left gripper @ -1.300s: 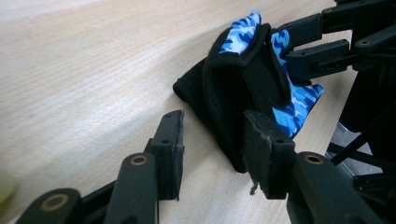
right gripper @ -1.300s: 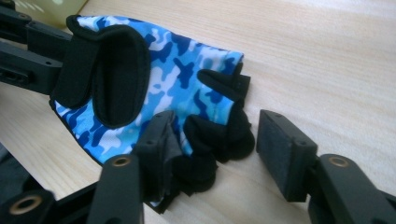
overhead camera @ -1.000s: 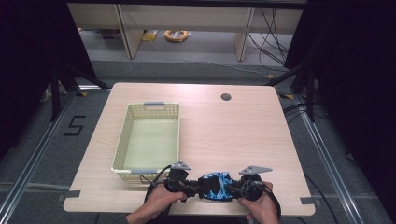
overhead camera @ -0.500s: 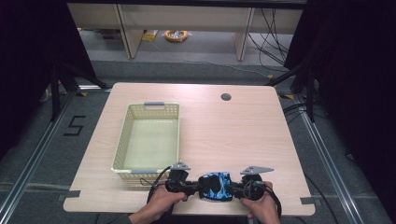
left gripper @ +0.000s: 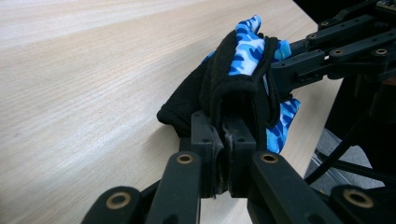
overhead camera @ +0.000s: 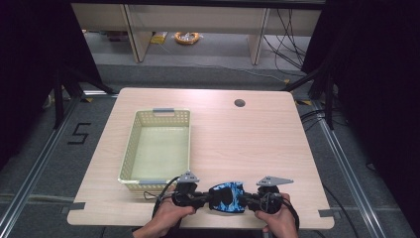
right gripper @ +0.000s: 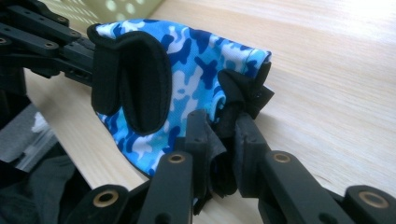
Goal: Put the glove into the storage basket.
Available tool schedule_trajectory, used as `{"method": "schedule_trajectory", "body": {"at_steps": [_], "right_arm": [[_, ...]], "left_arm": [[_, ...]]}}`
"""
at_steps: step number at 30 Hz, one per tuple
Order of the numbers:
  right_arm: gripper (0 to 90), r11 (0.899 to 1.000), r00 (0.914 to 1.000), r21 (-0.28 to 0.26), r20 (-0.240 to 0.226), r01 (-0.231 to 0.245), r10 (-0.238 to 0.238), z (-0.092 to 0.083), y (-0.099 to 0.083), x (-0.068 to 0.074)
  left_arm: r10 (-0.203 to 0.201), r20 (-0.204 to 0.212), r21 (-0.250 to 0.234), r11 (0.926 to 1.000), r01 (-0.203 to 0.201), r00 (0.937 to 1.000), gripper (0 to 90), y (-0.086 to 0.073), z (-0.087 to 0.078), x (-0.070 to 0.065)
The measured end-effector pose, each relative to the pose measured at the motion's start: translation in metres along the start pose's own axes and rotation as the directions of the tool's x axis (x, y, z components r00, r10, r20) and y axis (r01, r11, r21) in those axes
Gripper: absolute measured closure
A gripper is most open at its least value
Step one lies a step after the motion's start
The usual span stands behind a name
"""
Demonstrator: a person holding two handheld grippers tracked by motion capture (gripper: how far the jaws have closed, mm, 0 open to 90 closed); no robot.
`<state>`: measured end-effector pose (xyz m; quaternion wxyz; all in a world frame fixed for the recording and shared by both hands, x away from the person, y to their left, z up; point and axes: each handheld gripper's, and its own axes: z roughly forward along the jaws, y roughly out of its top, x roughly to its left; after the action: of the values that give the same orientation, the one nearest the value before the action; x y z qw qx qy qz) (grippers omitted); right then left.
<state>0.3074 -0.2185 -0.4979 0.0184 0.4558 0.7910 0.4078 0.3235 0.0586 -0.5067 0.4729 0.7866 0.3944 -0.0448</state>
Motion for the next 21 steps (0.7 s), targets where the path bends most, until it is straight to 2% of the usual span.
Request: {"method": "schedule_trajectory", "body": {"at_steps": [4, 5, 6, 7, 8, 9, 10, 11, 14, 15, 16, 17, 18, 19, 20, 21], "right_arm": [[79.1, 0.999, 0.9997, -0.031, -0.023, 0.009, -0.01, -0.002, 0.003, 0.007], [79.1, 1.0, 0.9998, -0.025, -0.018, 0.011, -0.011, -0.004, 0.004, 0.01], [79.1, 0.999, 0.9993, -0.038, -0.028, 0.025, -0.026, -0.004, 0.005, 0.013], [79.1, 0.999, 0.9989, -0.04, -0.036, 0.028, -0.029, -0.004, 0.005, 0.014], [79.1, 0.999, 0.9982, -0.031, -0.055, -0.027, 0.025, -0.004, 0.005, 0.02], [79.1, 0.999, 0.9986, -0.041, -0.052, -0.009, 0.007, -0.005, 0.005, 0.02], [79.1, 0.999, 0.9983, -0.047, -0.052, 0.023, -0.026, -0.005, 0.006, 0.02], [79.1, 0.998, 0.9987, -0.043, -0.037, 0.034, -0.036, -0.006, 0.006, 0.021], [79.1, 0.998, 0.9979, -0.065, -0.06, 0.02, -0.024, -0.006, 0.008, 0.027], [79.1, 0.998, 0.9969, -0.06, -0.069, 0.033, -0.037, -0.007, 0.01, 0.027], [79.1, 0.998, 0.9975, -0.06, -0.067, 0.019, -0.023, -0.008, 0.01, 0.03], [79.1, 0.998, 0.9974, -0.063, -0.065, 0.026, -0.03, -0.009, 0.011, 0.032], [79.1, 0.995, 0.9956, -0.074, -0.064, 0.063, -0.068, -0.008, 0.013, 0.031], [79.1, 0.998, 0.9973, -0.058, -0.069, 0.021, -0.025, -0.009, 0.014, 0.036], [79.1, 0.996, 0.9963, -0.073, -0.065, 0.051, -0.056, -0.008, 0.015, 0.037], [79.0, 0.996, 0.9961, -0.07, -0.071, 0.047, -0.052, -0.007, 0.016, 0.039]], "left_arm": [[0.012, 0.0, -0.009, 0.9999, -0.012, 0.9999, 84.4, 0.001, -0.01, 0.001], [0.008, 0.003, -0.015, 0.9998, -0.008, 1.0, 84.3, 0.001, -0.013, 0.001], [0.01, -0.014, -0.016, 0.9998, -0.011, 0.9998, 84.3, 0.0, -0.015, 0.001], [0.008, 0.007, -0.014, 0.9999, -0.007, 0.9999, 84.2, 0.0, -0.017, 0.003], [0.01, 0.007, -0.018, 0.9998, -0.009, 0.9999, 84.2, -0.001, -0.019, 0.003], [0.013, -0.007, -0.031, 0.9994, -0.014, 0.9999, 84.1, -0.002, -0.02, 0.002], [0.009, 0.013, -0.019, 0.9998, -0.009, 0.9999, 84.1, -0.002, -0.023, 0.003], [0.007, 0.003, -0.028, 0.9996, -0.007, 1.0, 84.0, -0.003, -0.025, 0.002], [0.014, 0.012, -0.039, 0.9991, -0.014, 0.9998, 83.8, -0.003, -0.032, 0.002], [0.01, 0.015, -0.044, 0.999, -0.009, 0.9998, 83.7, -0.003, -0.034, 0.001], [0.014, 0.021, -0.046, 0.9989, -0.013, 0.9997, 83.5, -0.003, -0.036, 0.001], [0.01, 0.018, -0.053, 0.9986, -0.009, 0.9998, 83.4, -0.003, -0.038, 0.001], [0.01, 0.016, -0.052, 0.9986, -0.009, 0.9998, 83.4, -0.003, -0.041, 0.002], [0.01, 0.022, -0.053, 0.9985, -0.009, 0.9997, 83.3, -0.003, -0.044, 0.002], [0.012, 0.021, -0.054, 0.9985, -0.011, 0.9997, 83.3, -0.002, -0.046, 0.003], [0.009, 0.018, -0.059, 0.9982, -0.008, 0.9998, 83.2, -0.002, -0.048, 0.003]]}}
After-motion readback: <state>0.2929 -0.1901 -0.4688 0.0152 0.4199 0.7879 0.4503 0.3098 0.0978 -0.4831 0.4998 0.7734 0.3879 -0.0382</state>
